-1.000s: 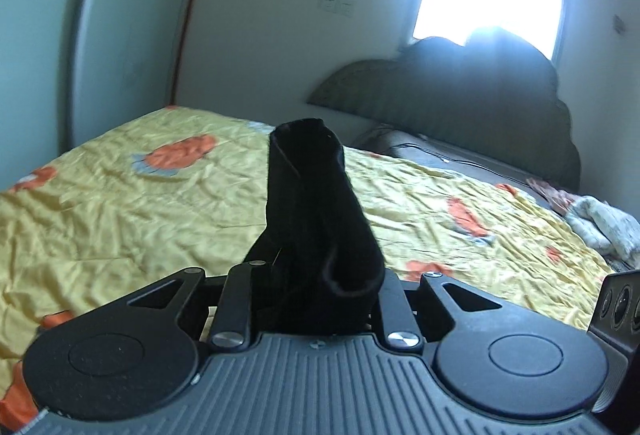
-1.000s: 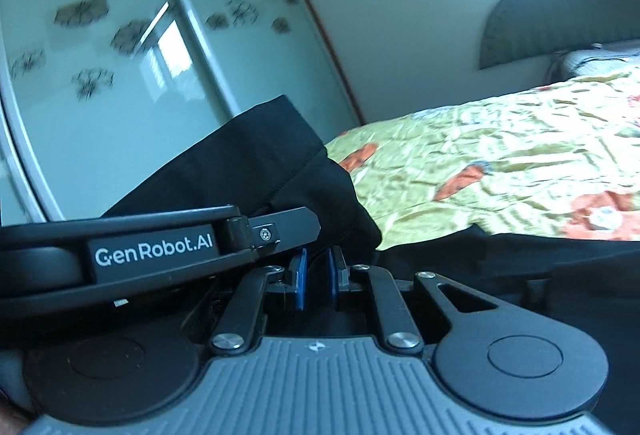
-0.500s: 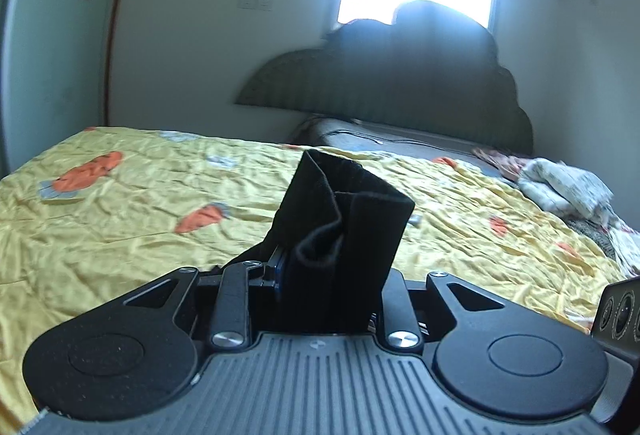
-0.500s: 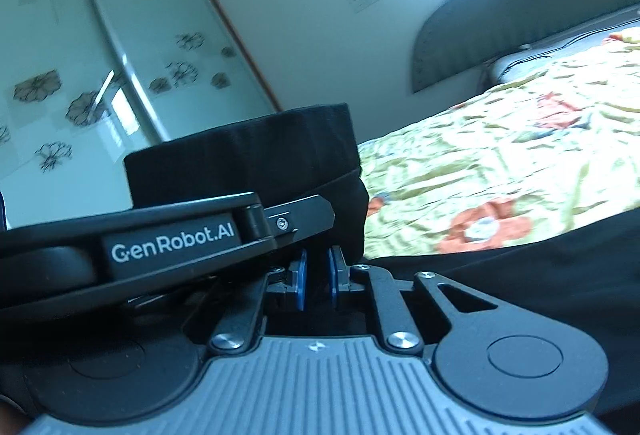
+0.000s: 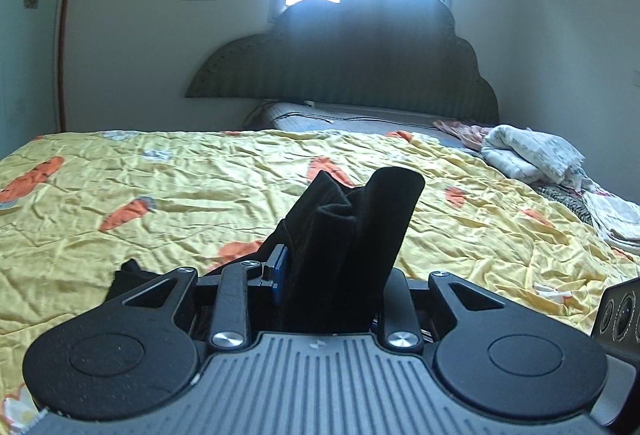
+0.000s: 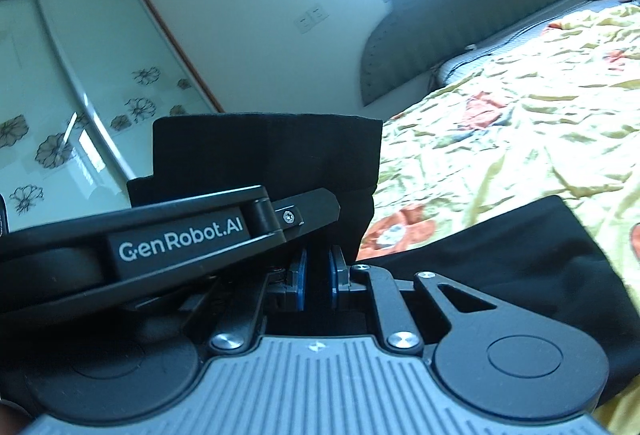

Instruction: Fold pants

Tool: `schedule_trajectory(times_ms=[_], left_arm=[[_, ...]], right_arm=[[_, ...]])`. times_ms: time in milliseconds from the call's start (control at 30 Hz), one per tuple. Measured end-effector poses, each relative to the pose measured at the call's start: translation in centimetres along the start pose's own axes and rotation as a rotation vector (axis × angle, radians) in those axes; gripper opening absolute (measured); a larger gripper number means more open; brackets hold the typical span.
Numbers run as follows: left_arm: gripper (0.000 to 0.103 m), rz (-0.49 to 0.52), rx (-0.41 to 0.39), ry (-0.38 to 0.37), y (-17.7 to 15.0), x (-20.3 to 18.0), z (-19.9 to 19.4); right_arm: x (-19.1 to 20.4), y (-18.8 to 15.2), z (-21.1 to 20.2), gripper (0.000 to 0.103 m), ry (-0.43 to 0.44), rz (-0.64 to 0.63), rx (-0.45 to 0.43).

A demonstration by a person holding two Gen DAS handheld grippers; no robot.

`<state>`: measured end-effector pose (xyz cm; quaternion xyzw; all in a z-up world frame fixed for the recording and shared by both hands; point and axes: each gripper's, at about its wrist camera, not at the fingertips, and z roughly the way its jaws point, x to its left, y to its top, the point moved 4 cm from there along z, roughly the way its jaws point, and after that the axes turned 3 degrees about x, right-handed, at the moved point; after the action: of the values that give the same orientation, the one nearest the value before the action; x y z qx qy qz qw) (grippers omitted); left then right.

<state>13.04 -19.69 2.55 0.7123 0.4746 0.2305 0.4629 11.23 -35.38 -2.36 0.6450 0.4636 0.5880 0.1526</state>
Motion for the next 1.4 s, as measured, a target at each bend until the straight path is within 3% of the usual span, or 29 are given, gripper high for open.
schedule_trajectory(times_ms=[700, 967, 1267, 1400], left_arm=[[0.025, 0.031, 0.085, -0.063, -1.2, -4.3, 4.9], [0.025, -0.01, 0.139, -0.075, -1.7, -4.2, 6.6], [0.026, 0.014, 0.164, -0.068, -2.5, -5.2, 7.1], [0.038, 0.038, 0.171, -0.072, -2.7, -5.8, 7.1]], right_arm=[[-6.2, 0.2, -1.0, 0.012, -0.094, 0.098, 0.009], [-6.6, 0.6, -1.7, 0.012, -0.218, 0.013, 0.047], [-8.6, 0.6, -6.1, 0.018, -0.369, -0.034, 0.023], [-9.1, 0.3, -7.3, 0.02, -0.406, -0.022, 0.008]])
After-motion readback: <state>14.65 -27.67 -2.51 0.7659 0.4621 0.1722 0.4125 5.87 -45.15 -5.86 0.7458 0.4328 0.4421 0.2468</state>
